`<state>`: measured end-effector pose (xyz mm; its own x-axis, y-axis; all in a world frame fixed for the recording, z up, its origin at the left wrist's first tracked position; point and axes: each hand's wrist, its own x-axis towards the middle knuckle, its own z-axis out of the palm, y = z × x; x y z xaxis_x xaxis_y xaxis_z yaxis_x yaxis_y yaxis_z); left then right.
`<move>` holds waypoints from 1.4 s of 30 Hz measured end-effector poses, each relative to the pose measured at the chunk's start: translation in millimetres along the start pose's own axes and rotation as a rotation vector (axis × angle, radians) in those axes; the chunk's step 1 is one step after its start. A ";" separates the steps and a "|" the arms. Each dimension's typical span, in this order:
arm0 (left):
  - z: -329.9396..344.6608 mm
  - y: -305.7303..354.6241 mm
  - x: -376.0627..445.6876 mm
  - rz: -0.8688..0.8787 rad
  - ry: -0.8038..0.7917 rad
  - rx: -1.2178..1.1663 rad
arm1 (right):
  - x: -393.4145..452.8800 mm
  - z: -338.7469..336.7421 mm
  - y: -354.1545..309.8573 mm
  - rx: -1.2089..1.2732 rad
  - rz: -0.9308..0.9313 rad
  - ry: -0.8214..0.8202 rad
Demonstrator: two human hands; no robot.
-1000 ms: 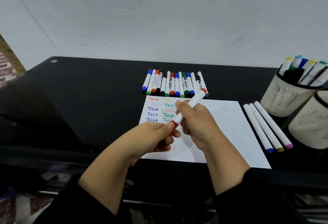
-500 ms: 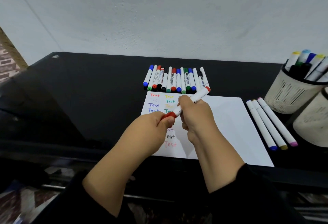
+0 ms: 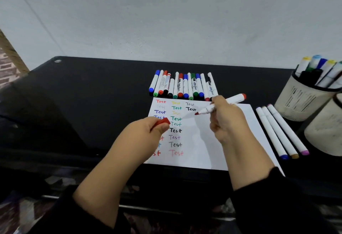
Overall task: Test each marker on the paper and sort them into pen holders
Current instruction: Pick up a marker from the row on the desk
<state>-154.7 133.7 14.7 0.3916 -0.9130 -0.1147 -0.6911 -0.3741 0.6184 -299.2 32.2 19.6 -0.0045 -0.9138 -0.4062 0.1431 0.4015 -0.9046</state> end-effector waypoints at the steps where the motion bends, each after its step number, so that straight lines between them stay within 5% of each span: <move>1: 1.4 -0.1 0.5 0.012 0.001 -0.017 | 0.8 -0.7 -0.3 0.003 0.002 0.005; 14: 7.3 -4.8 32.6 0.040 0.044 -0.078 | 14.5 1.5 4.3 0.031 -0.185 -0.100; 23: 10.9 -8.2 44.5 0.057 0.019 -0.115 | 49.4 10.6 19.1 -0.360 -0.515 0.008; 42: 18.5 -9.4 50.0 0.042 0.011 -0.187 | 62.3 13.3 34.8 -0.483 -0.590 -0.035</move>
<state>-139.8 88.6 -11.2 0.3722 -0.9249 -0.0783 -0.5820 -0.2982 0.7566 -281.3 -11.6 -35.5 0.0868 -0.9834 0.1594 -0.3225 -0.1791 -0.9295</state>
